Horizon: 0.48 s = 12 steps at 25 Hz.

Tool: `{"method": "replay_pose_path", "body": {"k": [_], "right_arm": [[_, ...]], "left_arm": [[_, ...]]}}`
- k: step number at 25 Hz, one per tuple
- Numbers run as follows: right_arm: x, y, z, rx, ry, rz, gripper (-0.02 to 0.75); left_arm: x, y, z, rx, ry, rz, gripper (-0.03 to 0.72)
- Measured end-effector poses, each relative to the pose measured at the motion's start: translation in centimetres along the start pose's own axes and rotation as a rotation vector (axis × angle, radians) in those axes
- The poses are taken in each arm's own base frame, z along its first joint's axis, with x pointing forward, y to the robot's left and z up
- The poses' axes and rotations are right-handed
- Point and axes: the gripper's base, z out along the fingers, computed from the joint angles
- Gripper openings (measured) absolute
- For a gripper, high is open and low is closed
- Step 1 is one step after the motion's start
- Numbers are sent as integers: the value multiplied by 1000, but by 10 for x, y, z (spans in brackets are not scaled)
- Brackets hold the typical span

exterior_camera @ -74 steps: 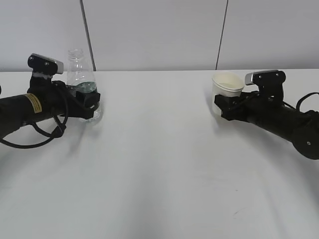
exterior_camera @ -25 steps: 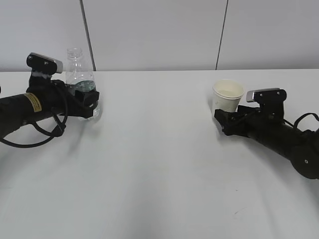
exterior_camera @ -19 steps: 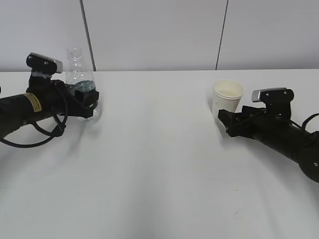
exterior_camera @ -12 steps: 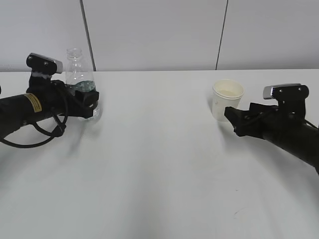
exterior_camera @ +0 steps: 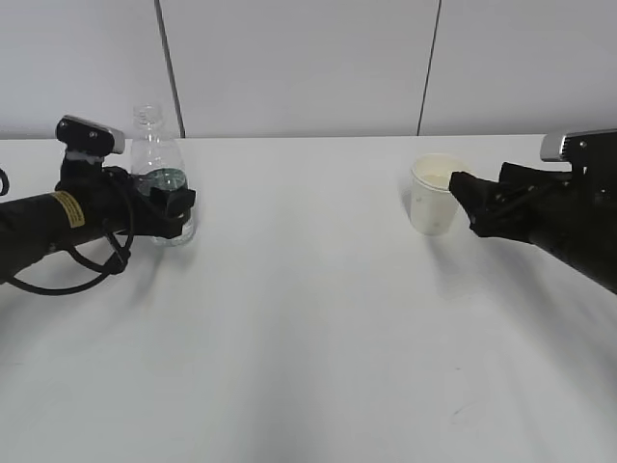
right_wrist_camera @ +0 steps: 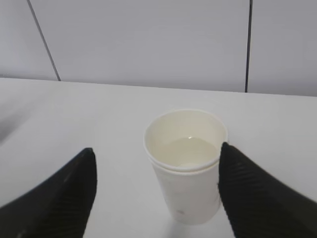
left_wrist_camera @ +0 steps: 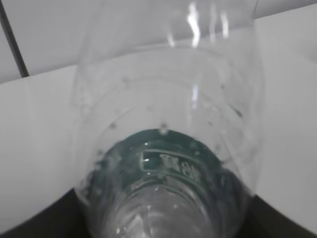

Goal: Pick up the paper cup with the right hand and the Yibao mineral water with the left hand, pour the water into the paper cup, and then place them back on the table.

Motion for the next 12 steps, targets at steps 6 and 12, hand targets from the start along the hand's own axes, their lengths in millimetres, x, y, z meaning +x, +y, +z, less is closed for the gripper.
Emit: {"method": "replay_pose_path", "body": {"k": [6,12], "right_arm": [[-6,1,-1,-1,-18,-6,594],[-6,1,-2,-1,-20,-7,594]], "left_arm": [[4,0,1,0,7,-7,400],[4,1,1,-11,3,-18,428]]}}
